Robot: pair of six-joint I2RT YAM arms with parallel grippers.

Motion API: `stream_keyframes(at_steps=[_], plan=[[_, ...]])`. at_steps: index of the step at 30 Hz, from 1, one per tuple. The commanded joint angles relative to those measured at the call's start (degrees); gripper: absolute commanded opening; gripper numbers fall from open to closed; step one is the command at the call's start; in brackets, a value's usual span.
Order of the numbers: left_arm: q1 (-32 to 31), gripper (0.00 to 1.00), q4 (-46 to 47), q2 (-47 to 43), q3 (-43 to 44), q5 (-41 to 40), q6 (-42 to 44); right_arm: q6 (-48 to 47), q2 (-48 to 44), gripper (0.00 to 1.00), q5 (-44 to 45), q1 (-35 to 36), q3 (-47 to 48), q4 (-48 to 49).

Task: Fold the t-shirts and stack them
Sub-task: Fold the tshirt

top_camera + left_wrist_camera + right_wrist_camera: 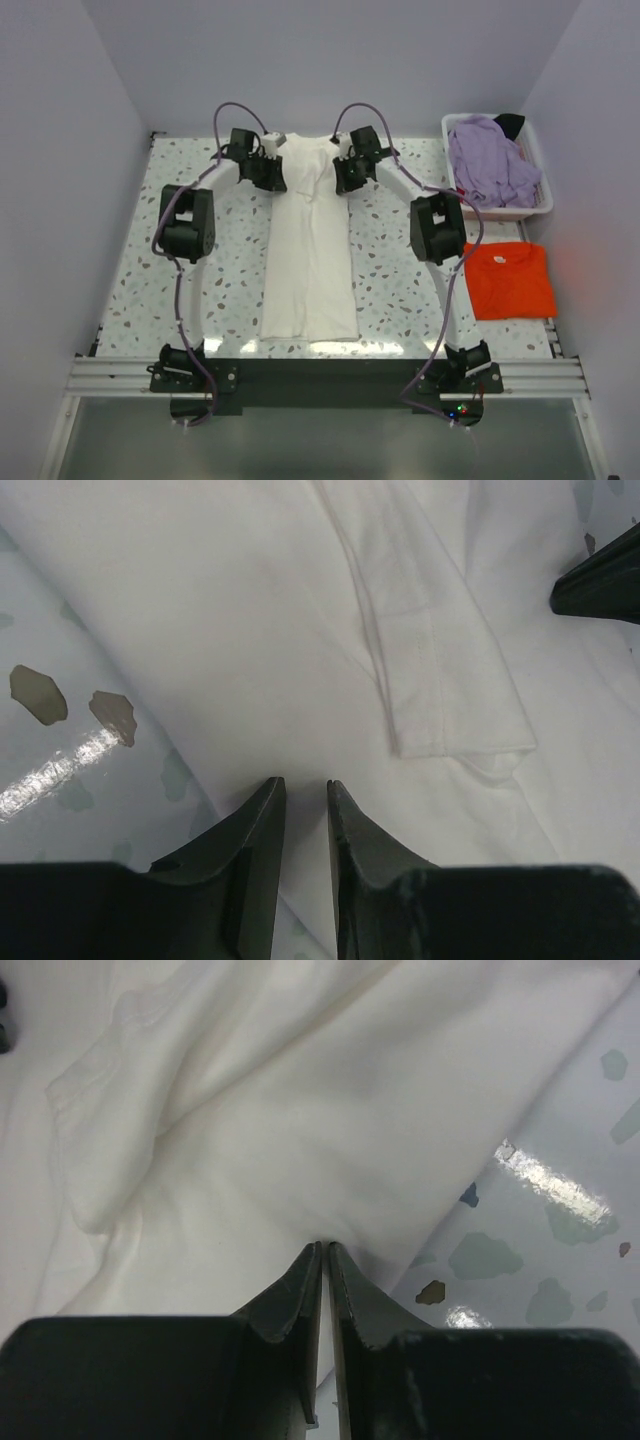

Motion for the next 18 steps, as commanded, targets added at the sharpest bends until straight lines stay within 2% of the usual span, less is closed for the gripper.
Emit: stream_keyframes(at_steps=[1, 5, 8, 11, 12, 14, 17, 18], plan=[[0.8, 0.3, -0.76, 3.58, 2.41, -3.74, 0.62, -0.43, 3.97, 0.13, 5.83, -1.22, 1.9, 0.7], [0.8, 0.3, -1.73, 5.08, 4.87, -3.74, 0.97, -0.43, 4.68, 0.14, 6.89, -1.3, 3.23, 0.87], [0.89, 0.35, -1.64, 4.47, 5.93, -3.65, 1.58, -0.51, 3.37, 0.16, 5.93, -1.3, 3.23, 0.96], [1.32, 0.44, -0.07, 0.87, 5.41, -1.73, 2.11, -1.48, -0.93, 0.27, 3.74, -1.39, 2.79, 1.84], [1.41, 0.47, 0.72, -0.79, 4.19, 0.11, 2.81, -1.74, -2.25, 0.34, 2.95, -1.22, 2.62, 2.1], [1.41, 0.51, 3.18, -6.77, 2.34, 1.35, 4.91, -2.45, -7.77, 0.41, 0.93, -1.3, 1.91, 3.68], [1.5, 0.62, 6.69, -16.87, -2.49, 3.2, 10.01, -3.76, -15.94, 0.52, -1.8, -1.22, 0.95, 6.14], [1.5, 0.71, 7.75, -22.38, -5.73, 3.2, 12.63, -4.73, -17.89, 0.58, -2.24, -1.04, 0.51, 7.02]])
